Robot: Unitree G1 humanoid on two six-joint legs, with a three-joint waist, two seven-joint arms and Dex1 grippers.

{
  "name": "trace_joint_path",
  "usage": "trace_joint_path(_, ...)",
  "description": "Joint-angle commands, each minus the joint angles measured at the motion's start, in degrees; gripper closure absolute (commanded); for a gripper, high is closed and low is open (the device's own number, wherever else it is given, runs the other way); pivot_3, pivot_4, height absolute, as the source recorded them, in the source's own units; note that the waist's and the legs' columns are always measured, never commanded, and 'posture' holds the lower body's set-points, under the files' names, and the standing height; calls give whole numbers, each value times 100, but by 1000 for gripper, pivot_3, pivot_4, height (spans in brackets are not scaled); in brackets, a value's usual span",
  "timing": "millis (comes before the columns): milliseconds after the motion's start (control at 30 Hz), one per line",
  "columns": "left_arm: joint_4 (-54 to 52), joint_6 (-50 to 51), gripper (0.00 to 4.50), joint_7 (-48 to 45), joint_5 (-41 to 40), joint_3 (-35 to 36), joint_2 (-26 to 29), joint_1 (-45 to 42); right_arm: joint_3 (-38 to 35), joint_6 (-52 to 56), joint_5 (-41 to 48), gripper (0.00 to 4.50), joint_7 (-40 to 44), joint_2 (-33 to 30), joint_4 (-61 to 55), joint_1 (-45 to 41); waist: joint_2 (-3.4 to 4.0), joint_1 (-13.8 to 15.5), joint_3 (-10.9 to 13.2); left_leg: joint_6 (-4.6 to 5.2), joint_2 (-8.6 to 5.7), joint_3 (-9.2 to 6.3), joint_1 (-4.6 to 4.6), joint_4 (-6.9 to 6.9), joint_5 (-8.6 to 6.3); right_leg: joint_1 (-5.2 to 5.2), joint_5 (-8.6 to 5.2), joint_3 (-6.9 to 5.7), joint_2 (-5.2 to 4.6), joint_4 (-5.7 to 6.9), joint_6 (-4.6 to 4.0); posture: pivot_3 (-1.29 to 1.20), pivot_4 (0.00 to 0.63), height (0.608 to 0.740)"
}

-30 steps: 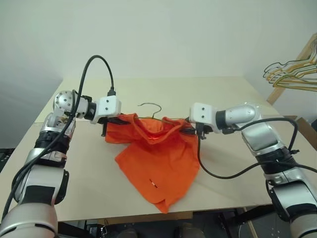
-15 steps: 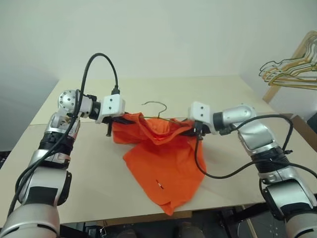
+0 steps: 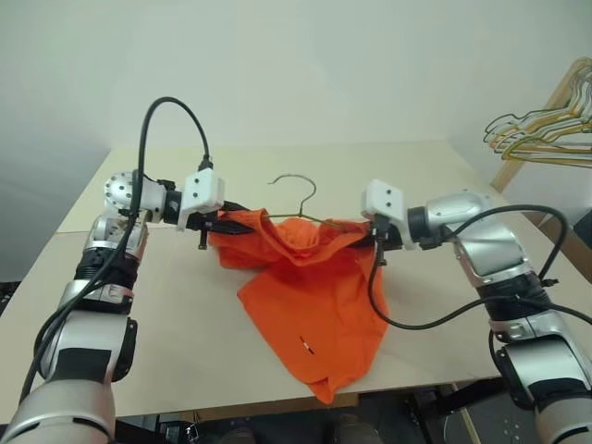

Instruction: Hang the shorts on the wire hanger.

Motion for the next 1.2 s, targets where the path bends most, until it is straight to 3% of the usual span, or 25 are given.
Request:
trace_joint_path(33, 240, -43, 1857, -19, -60, 268, 183, -253, -455, 341, 358, 4500, 115, -313, -360, 2, 0, 2, 0, 0, 0, 0, -1, 1, 0, 0, 0, 0, 0, 0, 0, -5, 0, 740)
trace_joint_path(233, 273, 119, 55, -11, -431, 669, 119, -414, -957, 1304, 869, 4500, -60, -674, -742, 243, 0, -10, 0, 0, 0, -1, -2, 2, 0, 0, 0, -1, -1, -1, 0, -62, 0, 740)
trace_joint_path(333, 118, 451, 55, 61, -812, 1022, 3, -406, -1274, 1821, 1058, 4500, -303, -905, -1002, 454, 0, -65, 0, 1, 0, -1, -2, 2, -1, 0, 0, -1, -3, -1, 0, -109, 0, 740)
trace_joint_path(467, -947, 1454, 55, 303, -1719, 1576, -238, -9, -2032, 3102, 1443, 4500, -961, -1223, -1397, 804, 1, -194, 0, 3, -3, -4, -4, 2, -2, 0, 0, -3, -10, -1, 1, -170, 0, 740)
trace_joint_path(667, -2566, 2193, 55, 924, -2242, 1714, -522, 682, -3238, 4522, 1629, 4500, -2034, -1517, -2058, 1434, 1, -469, 0, 2, -5, -4, 11, 3, -1, 10, -1, 5, -17, 3, 2, -253, 0, 740)
trace_joint_path(967, -3794, 2415, 55, 2147, -2254, 1492, -1392, 1261, -4521, 6407, 886, 4500, -3995, -1272, -2076, 1446, 13, -786, -8, 6, -15, 4, 56, -7, -3, 31, -4, 44, -27, -7, 7, -324, 0, 740)
trace_joint_path(1200, -4309, 2364, 55, 2700, -2093, 1284, -1602, 1446, -5333, 6276, -227, 4500, -5707, -637, -1423, 592, 44, -1068, -26, 12, -23, -3, 54, -22, -5, 32, -7, 84, -31, -1, 15, -320, 0, 740)
